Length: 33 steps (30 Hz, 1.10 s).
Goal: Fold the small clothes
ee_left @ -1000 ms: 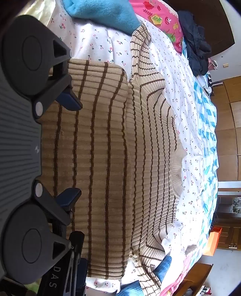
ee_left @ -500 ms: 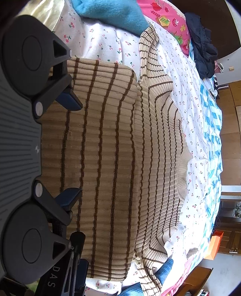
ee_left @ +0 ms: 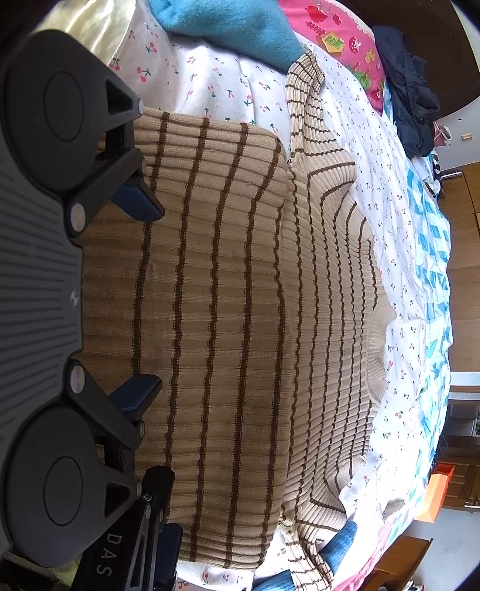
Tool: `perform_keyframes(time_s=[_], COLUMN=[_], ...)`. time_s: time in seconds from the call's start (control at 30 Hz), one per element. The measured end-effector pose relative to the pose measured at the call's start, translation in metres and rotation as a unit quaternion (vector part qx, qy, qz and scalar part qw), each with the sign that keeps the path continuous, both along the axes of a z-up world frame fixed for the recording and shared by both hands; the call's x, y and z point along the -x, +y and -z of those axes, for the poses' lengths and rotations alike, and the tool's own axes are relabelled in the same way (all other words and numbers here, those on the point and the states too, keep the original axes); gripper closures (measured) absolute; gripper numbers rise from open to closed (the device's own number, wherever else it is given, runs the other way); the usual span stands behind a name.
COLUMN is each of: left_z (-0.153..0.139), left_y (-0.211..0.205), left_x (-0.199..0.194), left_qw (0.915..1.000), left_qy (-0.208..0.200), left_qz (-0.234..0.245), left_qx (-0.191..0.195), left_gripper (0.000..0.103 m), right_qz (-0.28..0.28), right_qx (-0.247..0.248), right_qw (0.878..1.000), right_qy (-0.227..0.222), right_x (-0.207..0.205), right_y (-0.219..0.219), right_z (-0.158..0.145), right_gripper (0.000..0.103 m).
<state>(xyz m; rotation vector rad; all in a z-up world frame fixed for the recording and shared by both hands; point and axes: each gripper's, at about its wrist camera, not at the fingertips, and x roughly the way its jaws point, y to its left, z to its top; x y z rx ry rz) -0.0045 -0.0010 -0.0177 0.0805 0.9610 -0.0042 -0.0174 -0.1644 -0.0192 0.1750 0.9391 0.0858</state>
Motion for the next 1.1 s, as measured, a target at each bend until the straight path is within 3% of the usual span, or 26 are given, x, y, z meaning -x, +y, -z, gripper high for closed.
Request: perform_keyframes(time_s=[1.1], left_z=[0.0004], left_y=[0.0003], left_x=[0.0017], left_qw=[1.0000], left_qy=[0.000], left_qz=[0.000], left_qx=[-0.004], left_gripper=[0.009], right_qz=[0.000], right_qx=[-0.002], right_qw=[1.000], right_qy=[-0.005], right_x=[0.0013], right_y=[-0.0005], right_z=[-0.0009], right_gripper=[0.041])
